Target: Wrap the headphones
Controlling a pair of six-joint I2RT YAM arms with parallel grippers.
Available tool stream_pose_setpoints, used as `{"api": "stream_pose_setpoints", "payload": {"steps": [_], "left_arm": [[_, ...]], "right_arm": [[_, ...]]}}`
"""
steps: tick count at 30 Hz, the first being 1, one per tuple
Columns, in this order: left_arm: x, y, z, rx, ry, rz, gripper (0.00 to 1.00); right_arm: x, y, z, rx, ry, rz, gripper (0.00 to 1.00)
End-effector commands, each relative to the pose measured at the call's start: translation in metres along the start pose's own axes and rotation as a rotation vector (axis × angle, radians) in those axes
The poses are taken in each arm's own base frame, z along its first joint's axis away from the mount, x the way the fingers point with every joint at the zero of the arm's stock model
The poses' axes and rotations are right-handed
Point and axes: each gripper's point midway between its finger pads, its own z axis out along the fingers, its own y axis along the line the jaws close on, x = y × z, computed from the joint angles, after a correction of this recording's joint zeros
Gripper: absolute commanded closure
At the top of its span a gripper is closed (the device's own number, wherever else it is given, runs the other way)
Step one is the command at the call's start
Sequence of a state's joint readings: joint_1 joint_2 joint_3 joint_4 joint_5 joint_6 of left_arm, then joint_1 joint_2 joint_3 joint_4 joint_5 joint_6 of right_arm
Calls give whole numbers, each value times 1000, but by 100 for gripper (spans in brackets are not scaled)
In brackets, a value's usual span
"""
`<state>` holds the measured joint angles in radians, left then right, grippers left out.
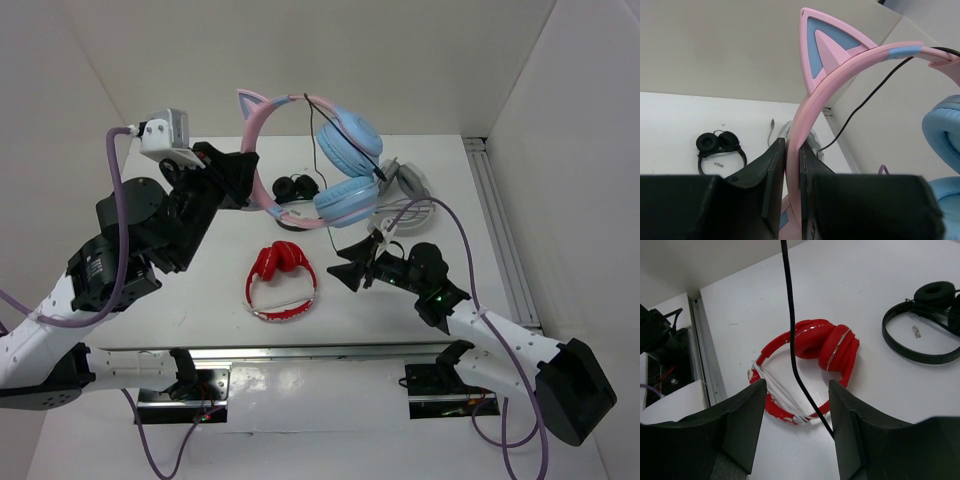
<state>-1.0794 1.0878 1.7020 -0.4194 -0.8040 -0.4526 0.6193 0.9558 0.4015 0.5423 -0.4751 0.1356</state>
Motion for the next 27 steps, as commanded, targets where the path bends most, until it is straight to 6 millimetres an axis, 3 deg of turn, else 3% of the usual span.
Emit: {"api": "stream_pose_setpoints", "payload": {"steps": [1, 6, 10, 12, 13, 14, 17, 23, 27], "left_arm": [[-71, 0, -8, -37, -206, -221, 100], [-81, 6, -7, -77, -245, -222, 100], [-79, 1, -4, -65, -242, -221, 100], [-79, 1, -4, -65, -242, -221, 100], [-75, -1, -1, -68, -235, -213, 100], [-75, 3, -1, -85, -240, -215, 100], [-76, 10, 1, -139, -257, -194, 100], [-73, 22, 6, -229, -294, -160, 100], [-65, 35, 12, -322, -317, -99, 100]], "right_arm": [[-17, 13, -3, -50, -85, -15, 40], [-7, 26, -8, -89, -86, 18, 42], [1, 22, -6, -77, -74, 17, 44], [-2, 22, -4, -78, -80, 14, 57], [-6, 22, -3, -80, -88, 10, 77], [-4, 21, -2, -78, -80, 14, 85], [-10, 24, -4, -77, -97, 7, 98], [-9, 30, -18, -61, -108, 14, 100], [-10, 53, -29, -109, -57, 15, 100]]}}
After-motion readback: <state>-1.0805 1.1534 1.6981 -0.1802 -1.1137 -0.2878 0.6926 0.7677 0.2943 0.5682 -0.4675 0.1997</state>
